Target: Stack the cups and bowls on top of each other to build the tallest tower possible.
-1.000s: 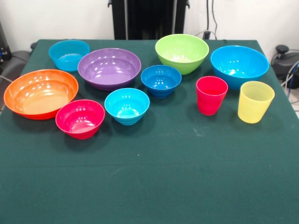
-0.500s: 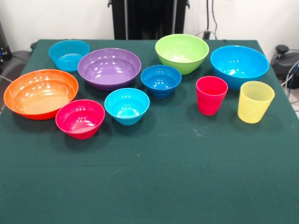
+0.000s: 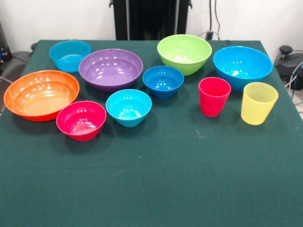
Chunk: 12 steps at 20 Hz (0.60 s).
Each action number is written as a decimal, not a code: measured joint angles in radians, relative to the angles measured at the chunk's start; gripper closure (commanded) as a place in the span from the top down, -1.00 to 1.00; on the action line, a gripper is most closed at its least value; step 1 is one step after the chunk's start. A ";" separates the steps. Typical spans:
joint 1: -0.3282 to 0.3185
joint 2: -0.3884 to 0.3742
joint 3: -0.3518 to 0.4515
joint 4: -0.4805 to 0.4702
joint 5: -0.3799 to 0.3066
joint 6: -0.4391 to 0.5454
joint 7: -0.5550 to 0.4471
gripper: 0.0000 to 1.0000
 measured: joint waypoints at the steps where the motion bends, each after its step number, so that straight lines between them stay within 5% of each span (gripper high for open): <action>1: -0.001 0.002 0.002 0.001 0.000 -0.005 0.000 1.00; 12: -0.020 0.032 0.018 0.019 0.000 -0.048 0.000 1.00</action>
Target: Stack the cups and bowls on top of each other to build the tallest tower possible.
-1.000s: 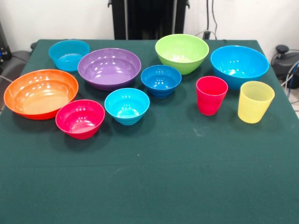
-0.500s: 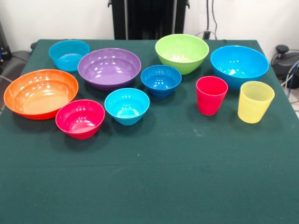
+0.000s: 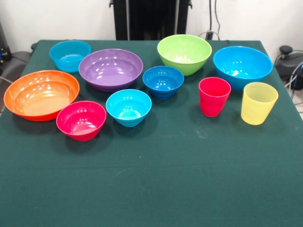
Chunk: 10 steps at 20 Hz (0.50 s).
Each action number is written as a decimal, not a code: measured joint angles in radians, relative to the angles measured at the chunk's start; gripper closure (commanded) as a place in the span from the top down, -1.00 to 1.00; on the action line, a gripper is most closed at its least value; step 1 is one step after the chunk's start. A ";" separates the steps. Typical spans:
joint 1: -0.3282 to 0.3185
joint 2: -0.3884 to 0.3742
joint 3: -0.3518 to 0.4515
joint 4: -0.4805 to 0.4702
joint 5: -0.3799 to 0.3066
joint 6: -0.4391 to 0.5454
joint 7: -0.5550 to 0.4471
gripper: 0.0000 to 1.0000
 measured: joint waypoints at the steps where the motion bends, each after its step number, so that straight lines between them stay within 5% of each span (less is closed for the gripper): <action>1: 0.000 0.003 0.000 0.001 0.000 -0.002 0.000 1.00; 10: 0.000 0.031 0.006 0.014 0.000 -0.028 0.000 1.00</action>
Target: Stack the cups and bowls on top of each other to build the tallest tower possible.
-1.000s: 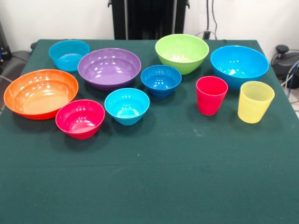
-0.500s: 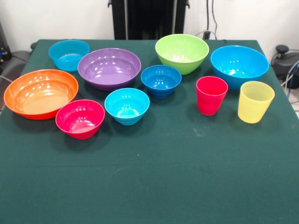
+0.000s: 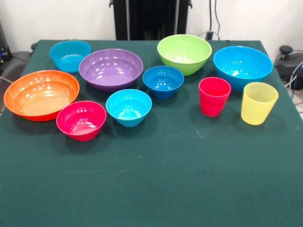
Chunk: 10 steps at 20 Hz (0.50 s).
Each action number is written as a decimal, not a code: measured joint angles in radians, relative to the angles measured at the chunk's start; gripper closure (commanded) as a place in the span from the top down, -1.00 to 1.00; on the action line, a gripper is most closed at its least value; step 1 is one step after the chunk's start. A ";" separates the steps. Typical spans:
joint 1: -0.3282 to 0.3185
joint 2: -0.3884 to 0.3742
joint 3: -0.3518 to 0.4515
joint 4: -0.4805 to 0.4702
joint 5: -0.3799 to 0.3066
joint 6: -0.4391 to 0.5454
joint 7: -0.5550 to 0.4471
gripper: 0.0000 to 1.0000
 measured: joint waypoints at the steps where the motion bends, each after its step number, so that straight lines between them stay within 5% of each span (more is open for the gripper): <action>1: 0.000 0.003 0.000 0.002 0.000 -0.006 0.000 1.00; 10: 0.000 0.041 0.001 0.009 0.000 -0.066 0.000 1.00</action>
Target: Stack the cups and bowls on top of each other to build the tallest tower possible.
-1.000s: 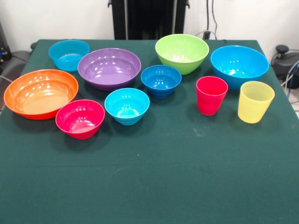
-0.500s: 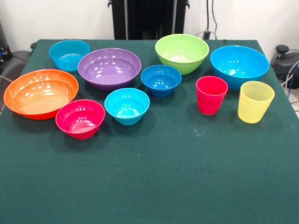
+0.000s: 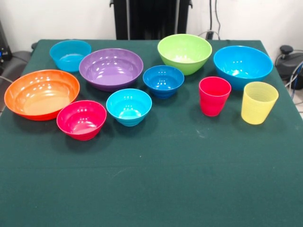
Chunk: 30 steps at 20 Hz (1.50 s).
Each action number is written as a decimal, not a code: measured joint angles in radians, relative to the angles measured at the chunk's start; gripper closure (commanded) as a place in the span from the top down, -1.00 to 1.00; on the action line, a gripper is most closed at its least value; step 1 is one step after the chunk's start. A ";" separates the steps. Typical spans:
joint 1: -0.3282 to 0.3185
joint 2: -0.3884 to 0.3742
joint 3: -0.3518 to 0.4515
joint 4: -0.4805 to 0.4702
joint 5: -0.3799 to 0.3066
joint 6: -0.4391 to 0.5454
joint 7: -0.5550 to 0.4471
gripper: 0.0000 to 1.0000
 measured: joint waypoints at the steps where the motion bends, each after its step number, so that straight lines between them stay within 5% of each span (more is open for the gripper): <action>1: 0.000 0.006 0.000 0.000 0.000 -0.004 0.000 1.00; 30: 0.034 0.098 0.000 0.008 0.001 -0.067 0.004 1.00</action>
